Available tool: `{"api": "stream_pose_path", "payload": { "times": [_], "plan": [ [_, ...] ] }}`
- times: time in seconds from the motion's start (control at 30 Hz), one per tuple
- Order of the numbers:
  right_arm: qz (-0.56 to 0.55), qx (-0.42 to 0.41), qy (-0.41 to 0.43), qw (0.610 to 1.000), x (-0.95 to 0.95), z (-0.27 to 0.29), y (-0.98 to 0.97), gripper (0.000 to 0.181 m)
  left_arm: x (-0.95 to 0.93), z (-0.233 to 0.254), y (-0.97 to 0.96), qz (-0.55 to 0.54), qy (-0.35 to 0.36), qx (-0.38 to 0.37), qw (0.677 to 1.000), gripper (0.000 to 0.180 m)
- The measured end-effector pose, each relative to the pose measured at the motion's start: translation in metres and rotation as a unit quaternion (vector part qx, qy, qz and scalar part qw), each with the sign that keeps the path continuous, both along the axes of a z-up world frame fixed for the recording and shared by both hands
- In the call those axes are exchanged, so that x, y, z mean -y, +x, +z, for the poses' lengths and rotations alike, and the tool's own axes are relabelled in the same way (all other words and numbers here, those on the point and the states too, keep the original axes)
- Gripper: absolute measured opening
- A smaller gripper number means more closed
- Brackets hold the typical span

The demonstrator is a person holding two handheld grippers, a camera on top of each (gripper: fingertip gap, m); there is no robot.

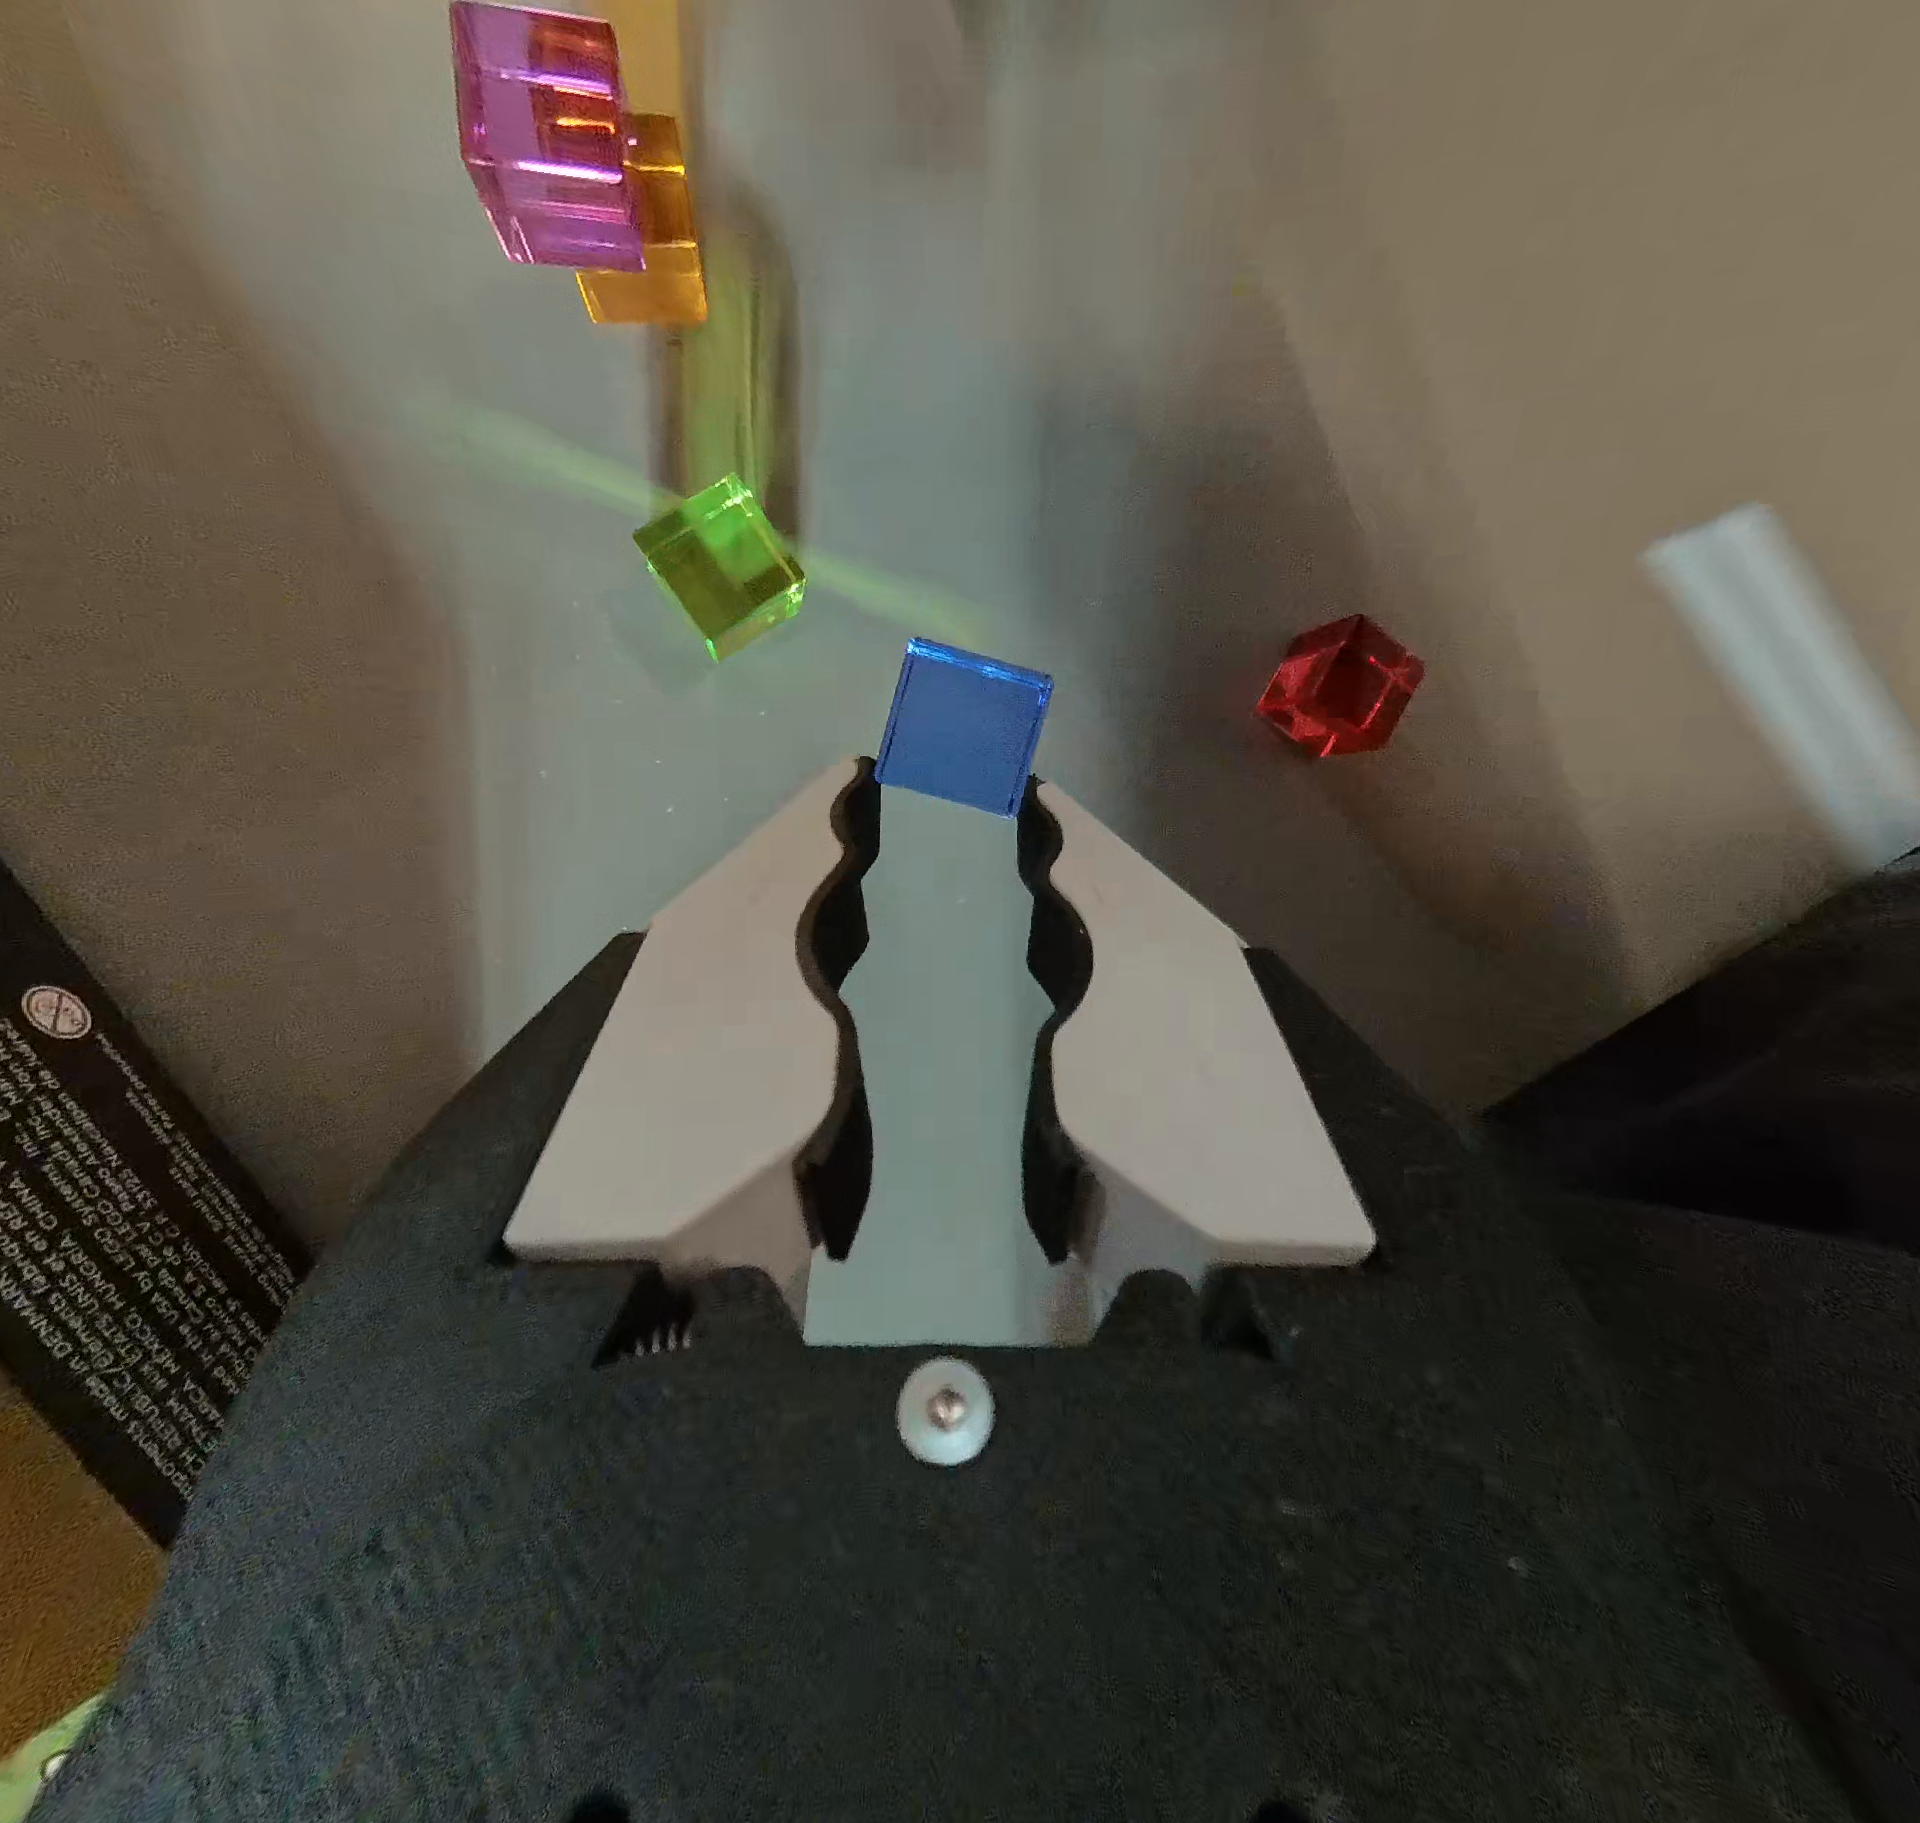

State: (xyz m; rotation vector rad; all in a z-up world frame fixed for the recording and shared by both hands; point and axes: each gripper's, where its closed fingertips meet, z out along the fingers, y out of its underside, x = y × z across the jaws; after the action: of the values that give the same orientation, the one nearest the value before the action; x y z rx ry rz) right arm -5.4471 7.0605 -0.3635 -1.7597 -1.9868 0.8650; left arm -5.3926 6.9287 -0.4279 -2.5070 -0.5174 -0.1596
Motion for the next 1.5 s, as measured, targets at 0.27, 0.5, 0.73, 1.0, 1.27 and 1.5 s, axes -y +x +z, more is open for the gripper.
{"api": "stream_pose_path", "payload": {
  "times": [0.27, 0.5, 0.73, 1.0, 1.27, 1.5],
  "plan": [
    [0.094, 0.051, 0.013, 0.994, 0.056, -0.047, -0.053, 0.058, 0.012, 0.009, -0.015, 0.031, -0.015, -0.008, 0.999, 0.024],
    [0.035, 0.016, -0.014, 0.999, 0.039, -0.033, -0.053, 0.023, 0.019, 0.012, -0.006, 0.066, 0.000, 0.008, 0.998, 0.024],
    [0.025, 0.017, 0.004, 1.000, 0.004, -0.013, 0.051, 0.024, 0.005, 0.006, 0.010, 0.020, 0.012, 0.016, 1.000, 0.024],
    [0.091, 0.073, 0.006, 0.993, 0.074, -0.051, 0.137, 0.023, -0.015, 0.011, 0.029, -0.065, 0.011, 0.005, 0.998, 0.024],
    [0.073, 0.056, 0.018, 0.996, 0.077, -0.061, 0.139, 0.024, -0.025, 0.019, 0.046, -0.114, 0.008, -0.005, 0.993, 0.024],
    [0.058, 0.064, 0.010, 0.996, 0.077, -0.065, 0.140, 0.049, -0.033, 0.022, 0.060, -0.144, 0.008, -0.011, 0.989, 0.024]
  ]
}}
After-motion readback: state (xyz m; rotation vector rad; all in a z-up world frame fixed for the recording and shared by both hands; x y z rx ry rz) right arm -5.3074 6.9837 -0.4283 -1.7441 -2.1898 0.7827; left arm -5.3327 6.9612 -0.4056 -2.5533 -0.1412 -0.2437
